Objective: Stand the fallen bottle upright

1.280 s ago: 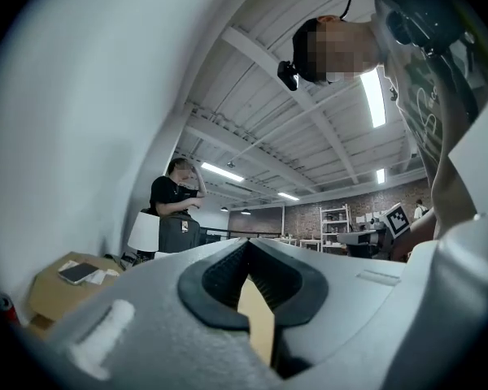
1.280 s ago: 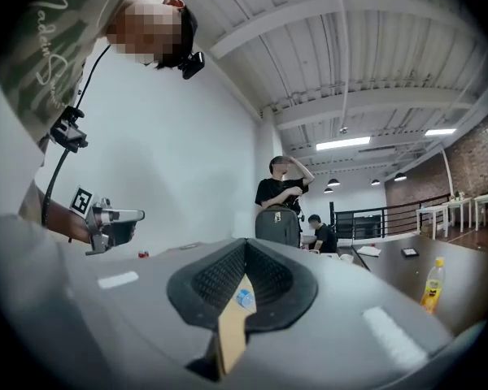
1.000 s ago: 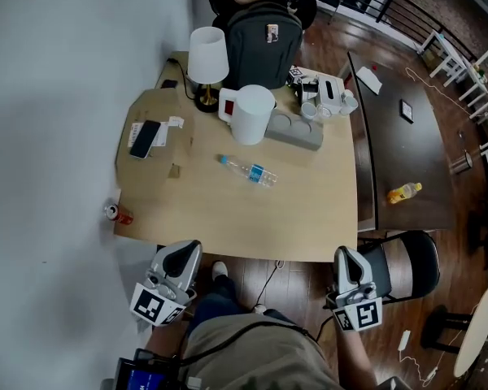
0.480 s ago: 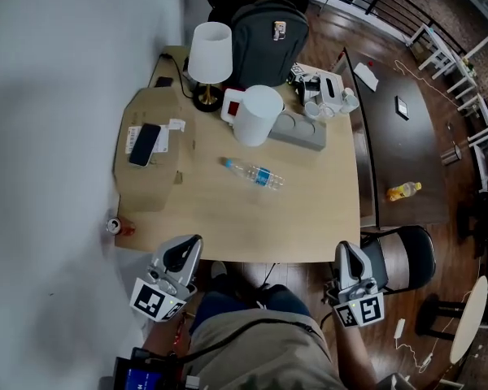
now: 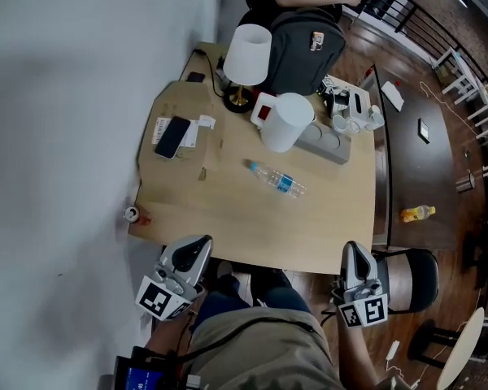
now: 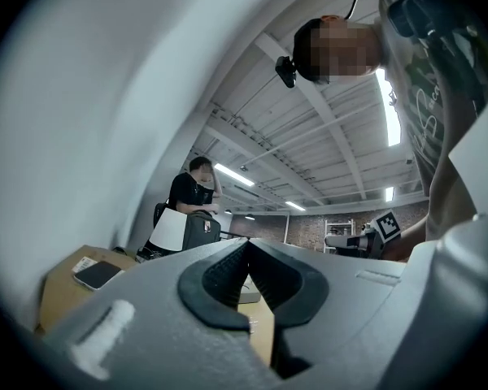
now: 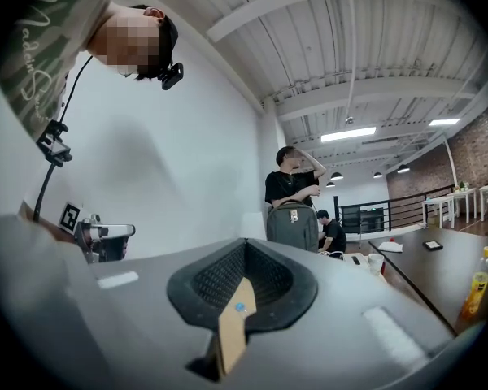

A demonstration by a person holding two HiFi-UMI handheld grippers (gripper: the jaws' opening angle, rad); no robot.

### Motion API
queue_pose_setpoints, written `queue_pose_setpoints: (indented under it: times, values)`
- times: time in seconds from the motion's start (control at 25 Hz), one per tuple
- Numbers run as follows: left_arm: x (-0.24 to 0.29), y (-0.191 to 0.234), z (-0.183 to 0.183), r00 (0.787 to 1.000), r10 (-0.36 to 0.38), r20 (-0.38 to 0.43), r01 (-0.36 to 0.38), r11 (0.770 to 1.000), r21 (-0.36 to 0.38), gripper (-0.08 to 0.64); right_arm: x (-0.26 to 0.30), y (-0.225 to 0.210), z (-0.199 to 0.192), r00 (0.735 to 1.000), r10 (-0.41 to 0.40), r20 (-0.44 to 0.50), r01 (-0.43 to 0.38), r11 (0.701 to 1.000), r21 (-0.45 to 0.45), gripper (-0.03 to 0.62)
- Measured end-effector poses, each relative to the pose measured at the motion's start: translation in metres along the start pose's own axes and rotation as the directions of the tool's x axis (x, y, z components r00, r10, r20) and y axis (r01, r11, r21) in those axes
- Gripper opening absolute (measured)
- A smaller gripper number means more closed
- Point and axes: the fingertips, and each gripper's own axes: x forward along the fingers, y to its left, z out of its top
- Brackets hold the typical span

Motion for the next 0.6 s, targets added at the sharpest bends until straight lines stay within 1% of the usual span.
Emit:
queue_pose_setpoints:
  times: [0.08,0.2,0.28,0.48,0.6]
  values:
    - [-0.001,0.005,0.000,1.000,0.023,0.005,-0.023,1.000,-0.012,0.003,0.011,0.000,-0.002,1.000,0.021,0.004,-0.021,1.000,0.001,0.005]
    - [-0.003,0.007,-0.006,0.997,0.064,-0.043,-0.062,0.997,0.043,0.003,0.024,0.001,-0.004,0.998,0.061,0.002,-0.061,0.998,-0.008,0.005]
    - [0.002,0.005,-0.005,0.995,0.082,-0.057,-0.079,0.995,0.061,0.003,0.029,-0.005,-0.006,0.997,0.082,0.005,-0.082,0.997,-0.007,0.005]
    - [0.033,0.005,-0.006,0.990,0.127,-0.056,-0.123,0.990,0.067,0.003,0.049,-0.037,-0.012,0.993,0.115,0.005,-0.115,0.993,0.007,0.005]
    - [0.057,0.000,-0.008,0.990,0.132,-0.054,-0.127,0.989,0.075,0.003,0.056,-0.059,-0.013,0.991,0.130,0.012,-0.130,0.992,0.005,0.005]
